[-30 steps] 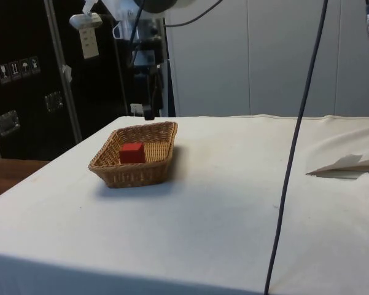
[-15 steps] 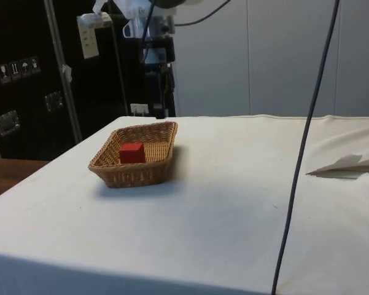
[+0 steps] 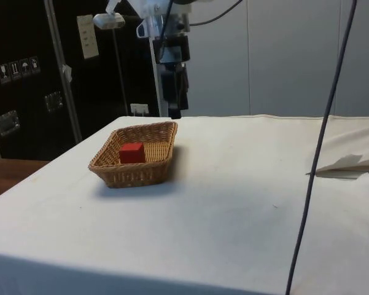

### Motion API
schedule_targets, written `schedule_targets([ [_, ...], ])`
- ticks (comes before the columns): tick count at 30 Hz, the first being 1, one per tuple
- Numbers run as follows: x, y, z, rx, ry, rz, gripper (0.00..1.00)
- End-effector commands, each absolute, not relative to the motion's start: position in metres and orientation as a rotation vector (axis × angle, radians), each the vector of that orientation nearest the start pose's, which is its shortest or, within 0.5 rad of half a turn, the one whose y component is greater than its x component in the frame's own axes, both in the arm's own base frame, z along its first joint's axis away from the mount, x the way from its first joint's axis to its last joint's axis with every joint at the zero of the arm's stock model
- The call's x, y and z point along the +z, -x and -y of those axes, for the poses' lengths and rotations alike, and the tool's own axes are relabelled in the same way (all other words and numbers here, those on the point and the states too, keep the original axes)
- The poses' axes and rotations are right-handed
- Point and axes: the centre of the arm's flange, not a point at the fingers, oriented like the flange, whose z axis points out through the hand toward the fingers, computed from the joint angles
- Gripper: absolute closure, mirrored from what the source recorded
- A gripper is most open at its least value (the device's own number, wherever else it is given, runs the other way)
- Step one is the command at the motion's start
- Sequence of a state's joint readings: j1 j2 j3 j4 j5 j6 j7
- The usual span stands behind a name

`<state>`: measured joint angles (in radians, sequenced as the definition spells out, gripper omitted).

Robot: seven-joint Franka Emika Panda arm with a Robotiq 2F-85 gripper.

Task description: Pick up the cube and place it into the basket.

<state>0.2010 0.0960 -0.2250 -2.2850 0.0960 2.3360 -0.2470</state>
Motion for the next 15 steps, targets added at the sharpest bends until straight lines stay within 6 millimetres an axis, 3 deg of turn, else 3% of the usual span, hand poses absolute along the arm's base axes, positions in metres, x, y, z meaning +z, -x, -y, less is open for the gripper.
schedule_targets([
  [1, 0.31, -0.515, 0.009, 0.042, 3.069, 0.24, 0.0],
  [15, 0.308, -0.497, -0.005, 0.075, 3.059, 0.304, 0.0],
])
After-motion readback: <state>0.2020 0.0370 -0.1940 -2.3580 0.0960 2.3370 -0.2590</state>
